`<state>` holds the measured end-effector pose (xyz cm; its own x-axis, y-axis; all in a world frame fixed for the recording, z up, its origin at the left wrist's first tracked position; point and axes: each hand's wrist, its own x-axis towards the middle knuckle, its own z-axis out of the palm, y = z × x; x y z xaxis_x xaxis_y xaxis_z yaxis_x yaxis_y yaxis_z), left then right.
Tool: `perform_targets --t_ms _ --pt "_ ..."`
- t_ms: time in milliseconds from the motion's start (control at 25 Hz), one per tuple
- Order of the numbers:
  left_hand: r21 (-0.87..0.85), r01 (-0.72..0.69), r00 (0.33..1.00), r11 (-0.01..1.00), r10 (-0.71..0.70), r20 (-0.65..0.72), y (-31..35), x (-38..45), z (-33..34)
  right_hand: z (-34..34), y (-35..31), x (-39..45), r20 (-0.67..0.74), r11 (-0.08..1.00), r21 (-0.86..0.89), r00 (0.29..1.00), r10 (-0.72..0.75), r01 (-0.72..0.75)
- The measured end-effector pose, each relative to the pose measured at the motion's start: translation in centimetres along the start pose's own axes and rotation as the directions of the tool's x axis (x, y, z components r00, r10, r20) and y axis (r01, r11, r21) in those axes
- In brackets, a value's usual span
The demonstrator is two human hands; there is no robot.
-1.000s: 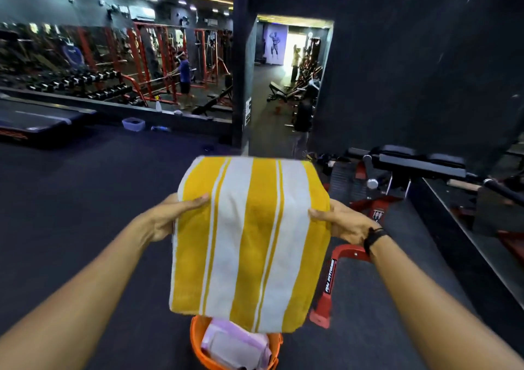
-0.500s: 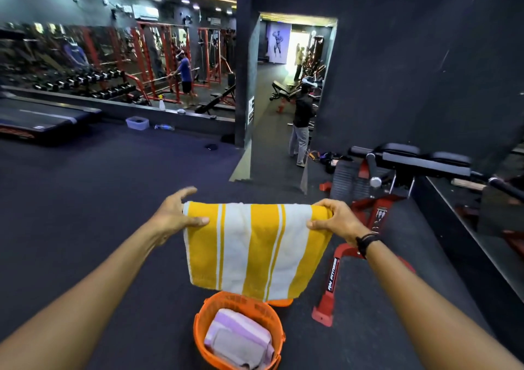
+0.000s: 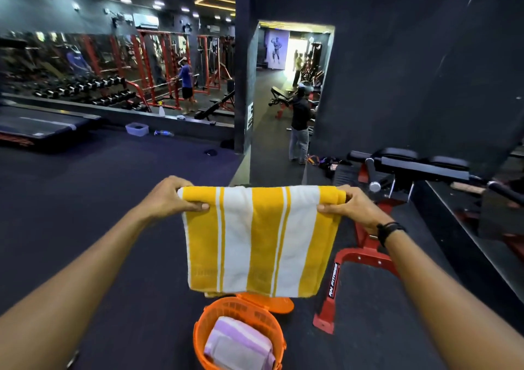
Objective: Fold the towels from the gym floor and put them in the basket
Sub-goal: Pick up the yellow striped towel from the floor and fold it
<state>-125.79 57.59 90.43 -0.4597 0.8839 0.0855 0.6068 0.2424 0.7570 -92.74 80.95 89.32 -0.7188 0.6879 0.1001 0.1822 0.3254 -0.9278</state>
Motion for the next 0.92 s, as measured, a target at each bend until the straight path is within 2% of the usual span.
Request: perform_targets --t_ms 80,120,280,320,400,520,680,800,840,920 --pt "-0.189 0.064 0.998 0.980 -0.058 0.035 0.1 -0.2 0.3 0.3 -0.4 0.1 -0.038 0.997 0.073 0.999 0.035 -0.033" --pt "-0.233 0.100 0.995 0.967 -0.101 0.009 0.3 -0.2 0.8 0.7 -0.5 0.3 -0.074 0.993 0.101 0.995 0.063 -0.056" --pt "-0.177 0.189 0.945 0.966 -0.228 -0.235 1.5 -0.2 2.7 3.7 -1.3 0.3 -0.323 0.996 0.071 0.944 0.068 -0.048" --pt "-0.179 0.216 0.941 0.960 -0.254 -0.222 2.0 -0.3 2.8 4.5 -1.5 0.0 -0.392 0.999 0.012 0.919 0.035 -0.033" --pt "-0.200 0.260 0.953 0.945 -0.284 -0.101 2.9 -0.5 3.1 6.1 -2.1 -0.8 -0.486 0.991 -0.132 0.873 -0.046 -0.021" --pt "-0.271 0.303 0.953 0.914 -0.296 0.067 5.1 -1.2 4.7 9.4 -3.4 -2.1 -0.534 0.977 -0.213 0.837 -0.122 0.007" --pt "-0.457 0.366 0.928 0.811 -0.280 0.246 8.0 -2.2 6.6 13.4 -4.4 -3.4 -0.463 0.950 -0.276 0.847 -0.263 0.144" --pt "-0.577 0.479 0.865 0.662 -0.243 0.440 8.3 -2.5 6.4 14.7 -4.4 -3.9 -0.340 0.904 -0.312 0.854 -0.393 0.291" --pt "-0.566 0.494 0.852 0.660 -0.238 0.466 8.0 -2.3 6.3 14.9 -4.4 -4.2 -0.294 0.879 -0.315 0.844 -0.448 0.357" --pt "-0.471 0.478 0.856 0.742 -0.273 0.439 7.2 -2.1 6.6 15.5 -4.4 -4.8 -0.128 0.801 -0.362 0.826 -0.549 0.476"
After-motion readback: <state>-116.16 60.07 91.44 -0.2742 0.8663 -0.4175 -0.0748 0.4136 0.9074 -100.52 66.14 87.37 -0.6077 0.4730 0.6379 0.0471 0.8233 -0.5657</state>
